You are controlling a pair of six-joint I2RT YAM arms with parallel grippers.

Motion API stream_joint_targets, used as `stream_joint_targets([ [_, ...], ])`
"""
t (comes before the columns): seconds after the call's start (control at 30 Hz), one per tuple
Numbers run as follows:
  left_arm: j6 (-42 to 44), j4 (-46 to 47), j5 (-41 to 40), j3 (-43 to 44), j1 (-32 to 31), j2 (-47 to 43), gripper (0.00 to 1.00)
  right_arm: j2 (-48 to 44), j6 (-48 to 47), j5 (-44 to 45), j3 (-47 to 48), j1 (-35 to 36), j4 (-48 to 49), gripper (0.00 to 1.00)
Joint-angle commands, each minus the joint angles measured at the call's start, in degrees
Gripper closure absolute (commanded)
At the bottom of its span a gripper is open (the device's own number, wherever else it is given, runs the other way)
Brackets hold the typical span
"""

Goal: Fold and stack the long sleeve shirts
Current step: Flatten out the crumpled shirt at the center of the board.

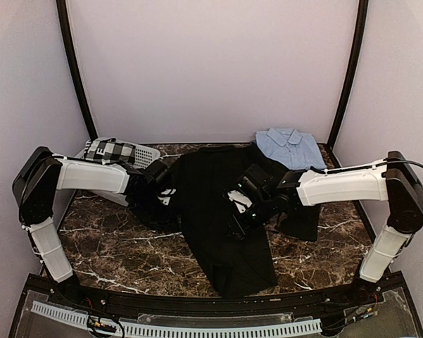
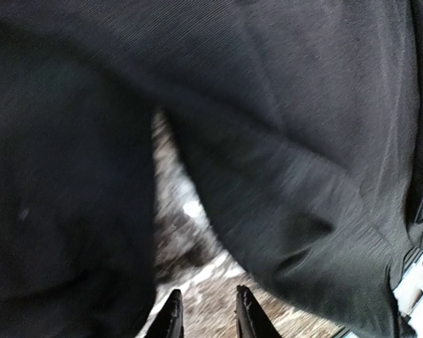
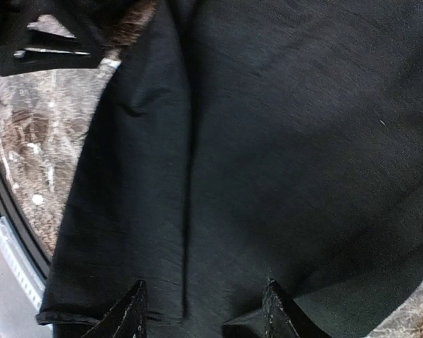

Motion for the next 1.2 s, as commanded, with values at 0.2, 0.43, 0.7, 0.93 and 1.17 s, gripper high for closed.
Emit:
stream_joint_targets([
  [0.2,0.1,-2.2,-2.8,-1.8,1.3,-6.2,0.75,-3.5,2.5,5.0,-6.6,0.4,-1.2,0.47],
  [0.43,0.6,-3.0,-1.7,2.4,1.3,-6.0,0.76,-9.8,2.9,4.9,-15.9,0.9,-1.4,0.45],
  [0.7,1.0,-3.5,-0.5,7.2,1.3,-4.1,0.76,-12.9,4.0,1.6,-19.9,1.4,1.6,0.50],
  [0.93,1.2,-3.2,0.3,10.5,1.3,-2.5,0.76,-13.4,5.3,0.4,-20.8,2.2,2.2,0.80],
  [1.17,-0.1,-0.2,2.0,14.0,1.3,0.0,0.76,-17.7,11.5,6.8,-21.4,2.0,-4.8,1.00],
])
